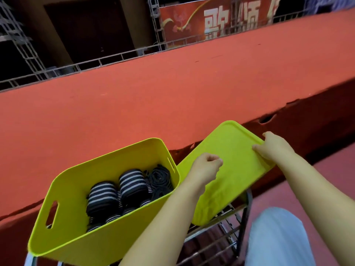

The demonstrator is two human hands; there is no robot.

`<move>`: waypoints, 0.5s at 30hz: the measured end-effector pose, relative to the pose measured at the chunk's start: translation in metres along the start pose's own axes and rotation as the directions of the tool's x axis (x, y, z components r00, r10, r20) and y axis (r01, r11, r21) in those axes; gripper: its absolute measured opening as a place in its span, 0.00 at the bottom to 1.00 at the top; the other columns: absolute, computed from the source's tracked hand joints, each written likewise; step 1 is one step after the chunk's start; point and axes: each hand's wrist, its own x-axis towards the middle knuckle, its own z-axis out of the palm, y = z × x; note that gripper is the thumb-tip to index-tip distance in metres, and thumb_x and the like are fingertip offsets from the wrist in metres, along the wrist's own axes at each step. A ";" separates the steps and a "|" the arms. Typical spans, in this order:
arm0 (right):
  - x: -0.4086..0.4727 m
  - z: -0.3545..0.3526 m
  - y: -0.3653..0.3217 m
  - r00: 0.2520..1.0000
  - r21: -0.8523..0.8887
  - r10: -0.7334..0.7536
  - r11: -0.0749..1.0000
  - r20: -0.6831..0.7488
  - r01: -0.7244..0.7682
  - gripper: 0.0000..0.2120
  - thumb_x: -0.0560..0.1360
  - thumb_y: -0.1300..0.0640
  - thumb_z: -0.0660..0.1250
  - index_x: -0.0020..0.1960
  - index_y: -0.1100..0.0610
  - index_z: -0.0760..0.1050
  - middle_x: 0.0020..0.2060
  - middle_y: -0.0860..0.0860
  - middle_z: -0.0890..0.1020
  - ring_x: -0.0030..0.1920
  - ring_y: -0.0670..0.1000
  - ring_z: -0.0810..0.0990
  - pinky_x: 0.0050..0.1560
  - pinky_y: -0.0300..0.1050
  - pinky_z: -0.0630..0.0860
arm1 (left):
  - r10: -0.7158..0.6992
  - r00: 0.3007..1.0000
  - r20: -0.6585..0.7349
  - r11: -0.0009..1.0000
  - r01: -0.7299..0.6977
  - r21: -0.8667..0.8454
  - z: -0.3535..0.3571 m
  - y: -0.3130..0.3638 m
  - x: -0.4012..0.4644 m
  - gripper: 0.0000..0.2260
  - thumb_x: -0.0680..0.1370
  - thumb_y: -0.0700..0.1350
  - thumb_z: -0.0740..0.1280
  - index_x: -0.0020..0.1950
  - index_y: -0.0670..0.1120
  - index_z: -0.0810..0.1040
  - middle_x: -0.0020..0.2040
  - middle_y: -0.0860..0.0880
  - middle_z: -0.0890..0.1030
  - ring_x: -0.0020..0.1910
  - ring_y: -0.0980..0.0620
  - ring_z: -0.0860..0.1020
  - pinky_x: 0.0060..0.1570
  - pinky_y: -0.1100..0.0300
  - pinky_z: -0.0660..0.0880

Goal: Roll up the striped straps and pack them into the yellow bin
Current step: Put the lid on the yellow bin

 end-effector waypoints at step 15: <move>-0.024 -0.109 0.004 0.932 0.819 0.004 0.478 -0.363 0.317 0.13 0.77 0.58 0.66 0.61 0.58 0.77 0.38 0.48 0.84 0.32 0.39 0.79 0.31 0.29 0.74 | 0.161 0.899 -0.408 0.984 -0.178 -0.004 -0.034 0.022 -0.005 0.15 0.81 0.49 0.62 0.67 0.52 0.69 0.71 0.50 0.63 0.65 0.50 0.68 0.55 0.56 0.70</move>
